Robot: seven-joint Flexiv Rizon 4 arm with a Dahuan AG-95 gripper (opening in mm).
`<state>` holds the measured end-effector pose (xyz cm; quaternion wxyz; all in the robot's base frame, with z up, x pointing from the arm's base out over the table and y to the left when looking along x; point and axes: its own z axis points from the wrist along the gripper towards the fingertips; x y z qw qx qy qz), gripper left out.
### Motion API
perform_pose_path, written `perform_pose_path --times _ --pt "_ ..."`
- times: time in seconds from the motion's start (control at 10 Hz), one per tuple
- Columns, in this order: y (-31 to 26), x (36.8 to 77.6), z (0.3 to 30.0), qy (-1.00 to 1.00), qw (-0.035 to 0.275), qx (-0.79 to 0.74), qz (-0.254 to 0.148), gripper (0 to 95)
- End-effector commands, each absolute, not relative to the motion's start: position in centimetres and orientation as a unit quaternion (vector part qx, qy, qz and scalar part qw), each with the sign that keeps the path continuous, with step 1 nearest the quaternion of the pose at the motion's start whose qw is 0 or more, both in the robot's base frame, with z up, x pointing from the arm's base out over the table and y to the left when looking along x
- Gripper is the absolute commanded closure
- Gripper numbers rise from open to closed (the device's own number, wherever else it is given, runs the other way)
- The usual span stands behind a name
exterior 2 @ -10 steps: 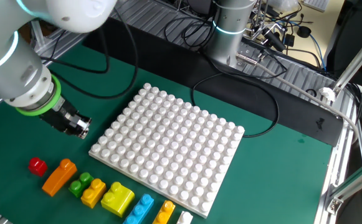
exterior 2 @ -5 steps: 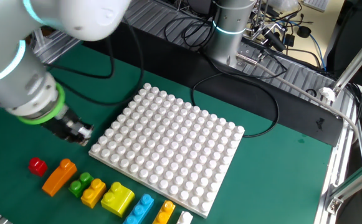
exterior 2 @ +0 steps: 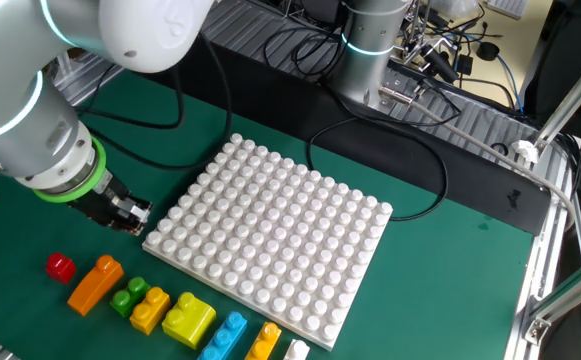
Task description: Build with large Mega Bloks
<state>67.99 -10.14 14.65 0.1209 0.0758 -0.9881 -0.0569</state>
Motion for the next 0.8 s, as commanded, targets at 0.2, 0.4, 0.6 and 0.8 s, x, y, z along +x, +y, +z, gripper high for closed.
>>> perform_pose_path --times 0.2,0.4,0.6,0.8 --pt "-10.19 68.38 14.76 -0.992 0.108 0.032 -0.061 95.0" --pt "-10.19 68.38 14.76 -0.985 0.128 -0.076 -0.092 95.0" --pt "-10.19 68.38 14.76 -0.987 0.114 -0.077 -0.081 95.0" --pt "-10.19 68.38 14.76 -0.988 0.112 -0.058 -0.086 95.0"
